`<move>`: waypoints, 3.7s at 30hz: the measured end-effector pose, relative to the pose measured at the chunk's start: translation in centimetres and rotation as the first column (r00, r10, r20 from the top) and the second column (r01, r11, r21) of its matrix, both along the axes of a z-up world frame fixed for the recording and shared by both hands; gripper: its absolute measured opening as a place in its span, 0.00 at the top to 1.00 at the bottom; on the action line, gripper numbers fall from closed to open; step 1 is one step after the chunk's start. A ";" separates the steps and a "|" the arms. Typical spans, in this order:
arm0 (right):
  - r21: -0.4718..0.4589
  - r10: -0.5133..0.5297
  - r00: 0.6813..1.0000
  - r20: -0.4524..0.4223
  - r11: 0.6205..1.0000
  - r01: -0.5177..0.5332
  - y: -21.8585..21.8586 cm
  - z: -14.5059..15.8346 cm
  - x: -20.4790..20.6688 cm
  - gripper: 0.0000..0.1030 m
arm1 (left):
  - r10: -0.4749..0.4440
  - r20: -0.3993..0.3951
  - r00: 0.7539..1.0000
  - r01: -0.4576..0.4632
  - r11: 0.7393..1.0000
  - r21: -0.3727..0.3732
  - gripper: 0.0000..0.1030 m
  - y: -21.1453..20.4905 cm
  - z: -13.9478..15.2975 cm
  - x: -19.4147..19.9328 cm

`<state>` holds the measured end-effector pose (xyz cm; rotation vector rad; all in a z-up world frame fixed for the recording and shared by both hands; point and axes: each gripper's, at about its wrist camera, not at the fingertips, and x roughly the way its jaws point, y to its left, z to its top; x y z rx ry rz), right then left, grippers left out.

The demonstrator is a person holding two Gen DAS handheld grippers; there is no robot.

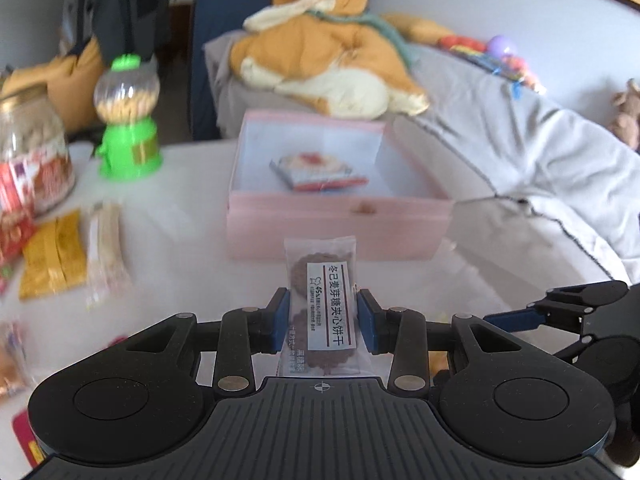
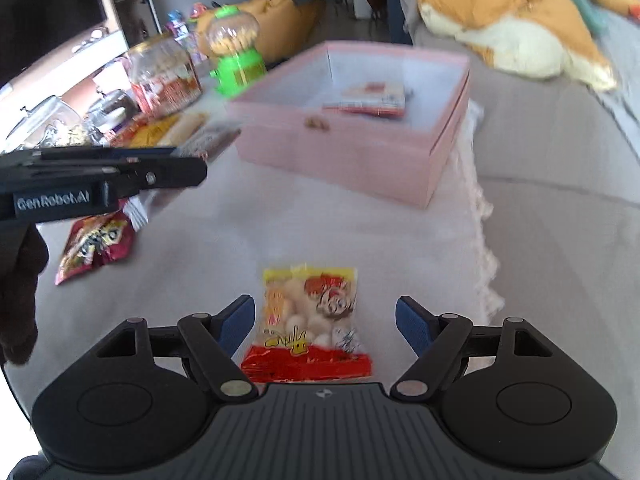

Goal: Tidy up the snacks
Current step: 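Carry both packets over the pink box and open both tools to release them, then grasp the red spicy snack bag with the right tool while the left tool reaches the round cake packet, then lift the round cake packet with the left tool while the right tool grasps a white stick packet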

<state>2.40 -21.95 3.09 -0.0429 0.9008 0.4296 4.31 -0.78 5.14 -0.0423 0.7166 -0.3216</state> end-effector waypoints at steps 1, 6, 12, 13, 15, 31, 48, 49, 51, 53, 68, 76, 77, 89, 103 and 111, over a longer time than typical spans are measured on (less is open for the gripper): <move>-0.026 -0.006 1.000 0.004 1.000 0.006 0.4 -0.4 0.1 0.24 | 0.007 -0.016 1.000 -0.006 1.000 0.014 0.60 0.0 -0.3 0.3; -0.111 -0.011 0.998 0.054 0.994 0.017 1.6 -0.7 -0.5 0.21 | -0.004 -0.036 0.999 0.008 0.996 0.090 0.60 -0.8 -0.1 0.2; -0.054 0.016 0.998 0.055 0.998 -0.013 0.7 -0.8 -1.2 0.21 | -0.030 -0.027 0.999 0.033 0.992 0.122 0.60 -2.1 0.9 0.1; -0.044 0.012 0.998 0.057 0.999 -0.009 0.5 -0.7 -1.3 0.29 | -0.032 -0.026 0.999 0.035 0.992 0.121 0.60 -2.2 0.9 0.0; -0.047 0.005 0.998 0.061 0.999 -0.003 0.5 -0.4 -1.3 0.40 | -0.036 -0.023 0.999 0.038 0.993 0.116 0.60 -2.3 1.0 -0.1; 0.008 -0.112 0.946 0.304 0.993 0.115 -0.7 13.1 5.4 0.50 | -0.058 0.176 0.983 0.053 0.998 0.034 0.60 -3.3 7.7 3.0; 0.024 -0.124 0.990 0.064 0.992 0.123 2.4 8.6 20.6 0.37 | 0.005 0.039 0.999 0.001 0.985 -0.170 0.61 2.1 3.4 10.6; 0.004 -0.123 0.990 0.076 0.992 0.123 2.9 8.4 20.3 0.37 | 0.017 0.044 0.999 -0.009 0.986 -0.167 0.61 3.1 3.6 10.0; -0.014 -0.120 0.988 0.093 0.992 0.122 3.9 8.4 20.0 0.37 | 0.060 0.062 0.996 -0.050 0.987 -0.152 0.61 6.1 4.0 8.3; -0.008 -0.099 0.989 0.108 0.995 0.101 5.1 8.9 19.3 0.36 | 0.126 0.074 0.989 -0.116 0.985 -0.126 0.61 9.3 4.3 6.8; 0.037 0.307 0.951 -0.036 0.951 -0.306 23.8 6.7 11.2 0.27 | 0.483 -0.035 0.875 -0.485 0.873 -0.049 0.61 24.1 0.2 -4.4; 0.010 0.329 0.937 -0.119 0.944 -0.330 24.4 3.8 7.3 0.27 | 0.519 0.037 0.854 -0.515 0.854 -0.076 0.61 23.8 -0.6 -4.7; -0.005 0.346 0.931 -0.113 0.937 -0.349 24.2 3.7 6.3 0.27 | 0.520 0.022 0.854 -0.516 0.852 -0.088 0.61 23.9 -0.8 -4.4; -0.232 0.475 0.880 0.011 0.857 -0.460 24.6 1.2 -0.8 0.19 | 0.402 -0.063 0.913 -0.406 0.910 -0.080 0.60 20.7 -1.2 -4.9; -0.028 0.240 0.971 0.010 0.970 -0.240 22.2 5.2 9.4 0.24 | 0.119 0.078 0.990 -0.138 0.940 0.311 0.57 14.5 -1.6 -3.8; -0.012 0.177 0.978 -0.108 0.984 -0.180 25.7 1.8 14.8 0.72 | 0.162 0.080 0.984 -0.179 0.930 0.322 0.53 14.8 -2.2 -2.5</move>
